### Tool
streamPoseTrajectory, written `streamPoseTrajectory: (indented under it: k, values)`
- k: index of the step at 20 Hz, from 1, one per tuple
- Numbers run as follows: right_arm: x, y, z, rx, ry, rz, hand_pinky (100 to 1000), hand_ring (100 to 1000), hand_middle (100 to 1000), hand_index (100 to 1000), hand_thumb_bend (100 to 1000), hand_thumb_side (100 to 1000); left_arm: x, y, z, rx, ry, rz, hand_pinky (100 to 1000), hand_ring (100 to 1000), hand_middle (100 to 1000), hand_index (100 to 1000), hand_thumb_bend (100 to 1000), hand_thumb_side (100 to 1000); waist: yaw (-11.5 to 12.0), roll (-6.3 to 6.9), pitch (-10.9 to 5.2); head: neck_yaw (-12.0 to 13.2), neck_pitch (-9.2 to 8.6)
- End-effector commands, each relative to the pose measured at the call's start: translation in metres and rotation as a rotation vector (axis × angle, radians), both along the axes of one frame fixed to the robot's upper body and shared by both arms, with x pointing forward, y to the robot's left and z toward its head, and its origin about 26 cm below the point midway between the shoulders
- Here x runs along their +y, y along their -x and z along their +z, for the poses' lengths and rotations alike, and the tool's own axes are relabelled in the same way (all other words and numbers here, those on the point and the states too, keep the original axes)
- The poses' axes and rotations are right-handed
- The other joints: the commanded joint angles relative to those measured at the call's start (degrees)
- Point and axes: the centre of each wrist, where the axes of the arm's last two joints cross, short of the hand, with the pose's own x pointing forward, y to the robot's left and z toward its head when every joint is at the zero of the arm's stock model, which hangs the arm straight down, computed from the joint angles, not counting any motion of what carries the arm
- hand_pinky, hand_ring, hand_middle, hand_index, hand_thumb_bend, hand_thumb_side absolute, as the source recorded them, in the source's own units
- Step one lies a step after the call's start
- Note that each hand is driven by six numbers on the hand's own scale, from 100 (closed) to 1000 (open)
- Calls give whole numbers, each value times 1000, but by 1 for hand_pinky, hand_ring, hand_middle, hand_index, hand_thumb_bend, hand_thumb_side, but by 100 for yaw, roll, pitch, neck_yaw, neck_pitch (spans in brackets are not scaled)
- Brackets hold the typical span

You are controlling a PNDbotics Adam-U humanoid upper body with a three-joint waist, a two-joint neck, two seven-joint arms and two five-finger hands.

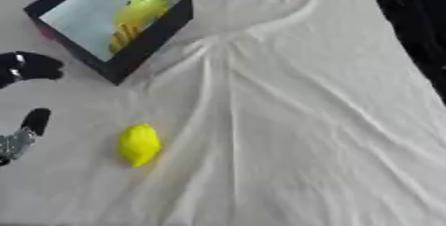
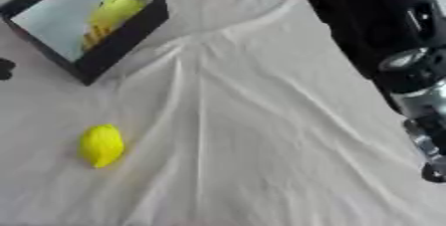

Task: Pick up objects on the table and place them in the box.

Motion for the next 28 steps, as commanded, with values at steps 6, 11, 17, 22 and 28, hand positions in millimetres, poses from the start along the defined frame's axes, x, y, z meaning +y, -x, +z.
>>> streamPoseTrajectory:
  k: [6, 11, 17, 22, 28]
  values:
    - [-15, -3, 6, 0, -93, -37, 877, 812, 759, 855, 171, 100, -14, -3, 28, 72, -99, -129, 853, 812, 839, 869, 100, 739, -28, 51, -158, 22, 39]
    - [-17, -6, 2, 6, -114, -52, 876, 809, 754, 852, 186, 100, -22, -6, 35, 122, -141, -141, 861, 814, 833, 879, 100, 744, -25, 54, -173, 6, 39]
    - [-19, -11, -3, 24, -123, -67, 876, 806, 748, 845, 174, 100, -37, -10, 45, 88, -235, -126, 857, 796, 803, 854, 199, 702, 8, 70, -181, -12, 39]
    - [-18, -13, -5, 30, -126, -66, 876, 804, 743, 840, 163, 100, -53, -12, 42, 108, -342, -113, 879, 738, 733, 847, 262, 824, 13, 87, -178, -22, 39]
    - [-17, -14, -8, 37, -144, -66, 876, 802, 740, 838, 155, 100, -70, -12, 34, 150, -458, -122, 881, 742, 727, 841, 330, 817, 23, 109, -176, -61, 39]
